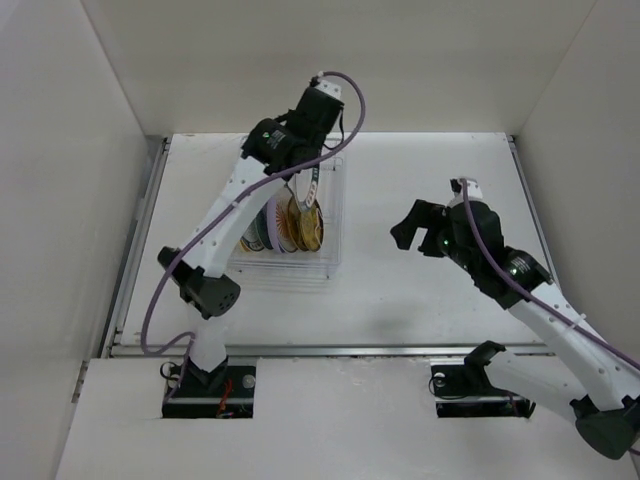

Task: Unload the plates from the dish rack

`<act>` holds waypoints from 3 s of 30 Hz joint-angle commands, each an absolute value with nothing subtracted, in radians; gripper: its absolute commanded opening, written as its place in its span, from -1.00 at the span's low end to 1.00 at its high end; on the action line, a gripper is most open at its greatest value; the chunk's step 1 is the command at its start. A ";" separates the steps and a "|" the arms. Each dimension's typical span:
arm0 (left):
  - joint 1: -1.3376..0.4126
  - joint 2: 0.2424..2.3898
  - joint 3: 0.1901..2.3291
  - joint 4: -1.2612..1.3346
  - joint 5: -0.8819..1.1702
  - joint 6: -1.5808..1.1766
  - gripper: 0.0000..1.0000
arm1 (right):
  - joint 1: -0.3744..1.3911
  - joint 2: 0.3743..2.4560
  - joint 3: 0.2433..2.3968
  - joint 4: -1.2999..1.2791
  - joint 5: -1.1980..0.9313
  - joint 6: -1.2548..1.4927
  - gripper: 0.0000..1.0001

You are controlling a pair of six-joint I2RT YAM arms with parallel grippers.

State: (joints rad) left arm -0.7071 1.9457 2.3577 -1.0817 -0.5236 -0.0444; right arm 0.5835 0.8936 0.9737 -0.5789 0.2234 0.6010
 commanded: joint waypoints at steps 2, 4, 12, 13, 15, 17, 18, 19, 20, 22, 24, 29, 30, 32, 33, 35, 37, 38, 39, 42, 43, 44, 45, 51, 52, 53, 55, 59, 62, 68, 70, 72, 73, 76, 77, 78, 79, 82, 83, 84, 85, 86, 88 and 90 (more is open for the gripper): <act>-0.710 1.796 2.407 -1.032 -0.545 -0.058 -1.00 | 0.586 0.907 0.997 -0.309 0.034 0.499 1.00; -0.692 1.775 2.392 -1.042 -0.367 -0.083 -1.00 | 0.586 0.907 0.957 -0.156 -0.004 0.499 1.00; -0.500 1.798 2.261 -1.045 0.409 -0.095 -1.00 | 0.480 1.127 1.026 -0.066 -0.208 0.523 1.00; -0.488 1.807 2.261 -1.045 0.458 -0.095 -1.00 | 0.466 1.143 1.026 -0.049 -0.236 0.561 1.00; -0.463 1.818 2.261 -1.045 0.564 -0.080 -1.00 | 0.425 1.172 1.016 0.006 -0.305 0.628 1.00; -0.463 1.818 2.252 -1.036 0.622 -0.080 -1.00 | 0.416 1.186 0.991 0.070 -0.368 0.666 0.95; -0.453 1.818 2.243 -1.035 0.650 -0.080 -1.00 | 0.405 1.186 0.970 0.102 -0.421 0.682 0.93; -0.453 1.818 2.243 -1.035 0.678 -0.071 -1.00 | 0.405 1.212 0.969 0.151 -0.440 0.695 0.90; -0.453 1.818 2.243 -1.035 0.728 -0.071 -1.00 | 0.405 1.224 0.959 0.169 -0.454 0.713 0.78; -0.453 1.818 2.233 -1.035 0.741 -0.071 -1.00 | 0.405 1.245 0.950 0.225 -0.510 0.730 0.58; -0.443 1.818 2.224 -1.035 0.768 -0.071 -1.00 | 0.405 1.272 0.934 0.265 -0.551 0.750 0.40; -0.422 1.807 2.215 -1.026 0.841 -0.071 -1.00 | 0.405 1.269 0.910 0.255 -0.520 0.750 0.24; -0.422 1.807 2.203 -1.026 0.841 -0.071 -1.00 | 0.405 1.255 0.910 0.255 -0.520 0.750 -0.11; -0.413 1.807 2.203 -1.026 0.809 -0.071 -1.00 | 0.405 1.240 0.910 0.255 -0.511 0.750 -0.62; -0.413 1.807 2.203 -1.026 0.783 -0.071 -1.00 | 0.405 1.220 0.910 0.241 -0.499 0.759 -0.89; -0.413 1.807 2.203 -1.026 0.648 -0.071 -0.81 | 0.405 1.194 0.910 0.232 -0.463 0.759 -1.00; -0.413 1.807 2.203 -1.026 0.562 -0.081 -0.29 | 0.405 1.151 0.910 0.223 -0.433 0.782 -1.00; -0.413 1.807 2.203 -1.026 0.492 -0.081 -0.11 | 0.405 1.137 0.898 0.222 -0.413 0.791 -1.00; -0.413 1.807 2.212 -1.035 0.462 -0.081 0.07 | 0.405 1.123 0.897 0.222 -0.372 0.792 -1.00; -0.413 1.807 2.236 -1.035 0.353 -0.081 1.00 | 0.396 1.077 0.888 0.155 -0.287 0.836 -1.00; -0.413 1.798 2.237 -1.035 0.313 -0.092 1.00 | 0.396 1.065 0.888 0.108 -0.208 0.845 -1.00; -0.413 1.798 2.252 -1.035 0.269 -0.104 1.00 | 0.396 1.040 0.888 0.086 -0.165 0.863 -1.00; -0.413 1.787 2.270 -1.035 0.164 -0.104 1.00 | 0.396 1.029 0.888 0.059 -0.114 0.879 -1.00; -0.521 1.736 2.234 -1.055 -0.127 -0.031 1.00 | 0.304 1.021 0.897 -0.213 0.366 1.090 -1.00; -0.546 1.736 2.223 -1.066 -0.155 0.007 1.00 | 0.281 1.038 0.881 -0.213 0.382 1.106 -1.00; -0.569 1.759 2.209 -1.081 -0.178 0.023 1.00 | 0.231 1.060 0.859 -0.184 0.371 1.106 -1.00; -0.636 1.788 2.200 -1.126 -0.271 0.050 0.95 | 0.184 1.146 0.845 -0.135 0.327 1.106 -1.00; -0.693 1.873 2.178 -1.175 -0.408 0.063 0.14 | 0.106 1.304 0.824 0.020 0.186 1.063 -1.00; -0.693 1.937 2.168 -1.187 -0.440 0.063 -0.03 | 0.065 1.419 0.815 0.089 0.103 1.063 -1.00; -0.693 2.034 2.157 -1.178 -0.476 0.072 0.05 | 0.005 1.581 0.805 0.153 0.008 1.063 -1.00; -0.693 2.054 2.157 -1.178 -0.476 0.072 0.05 | -0.006 1.609 0.805 0.153 -0.004 1.052 -0.90; -0.693 2.075 2.168 -1.178 -0.460 0.063 0.05 | -0.015 1.635 0.821 0.134 -0.018 1.026 -0.53; -0.693 2.075 2.168 -1.178 -0.460 0.063 0.05 | -0.015 1.647 0.831 0.118 -0.018 1.026 -0.40; -0.693 2.088 2.168 -1.178 -0.451 0.063 0.05 | -0.015 1.672 0.880 0.032 -0.018 1.003 -0.16; -0.693 2.097 2.168 -1.187 -0.442 0.063 0.05 | -0.015 1.672 0.894 0.009 -0.029 1.003 -0.11; -0.693 2.097 2.168 -1.187 -0.428 0.063 0.05 | -0.015 1.672 0.916 -0.017 -0.040 0.994 -0.05; -0.693 2.097 2.178 -1.187 -0.416 0.063 0.02 | -0.015 1.672 0.931 -0.044 -0.040 0.994 0.10; -0.693 2.097 2.187 -1.198 -0.385 0.063 -0.03 | -0.015 1.661 0.950 -0.100 -0.040 0.994 0.37; -0.693 2.106 2.187 -1.198 -0.376 0.063 -0.03 | -0.015 1.661 0.959 -0.135 -0.031 0.994 0.69; -0.693 2.106 2.187 -1.198 -0.367 0.063 -0.03 | -0.015 1.652 0.959 -0.135 -0.031 0.982 0.75; -0.693 2.115 2.187 -1.209 -0.367 0.063 -0.03 | -0.015 1.640 0.971 -0.168 -0.022 0.982 1.00; -0.693 2.115 2.187 -1.219 -0.367 0.063 -0.06 | -0.015 1.631 0.971 -0.184 -0.021 0.970 1.00; -0.693 2.131 2.197 -1.238 -0.376 0.063 -0.13 | -0.015 1.606 0.971 -0.224 -0.012 0.969 1.00; -0.693 2.157 2.207 -1.252 -0.376 0.054 -0.19 | -0.015 1.560 0.960 -0.247 -0.002 0.960 1.00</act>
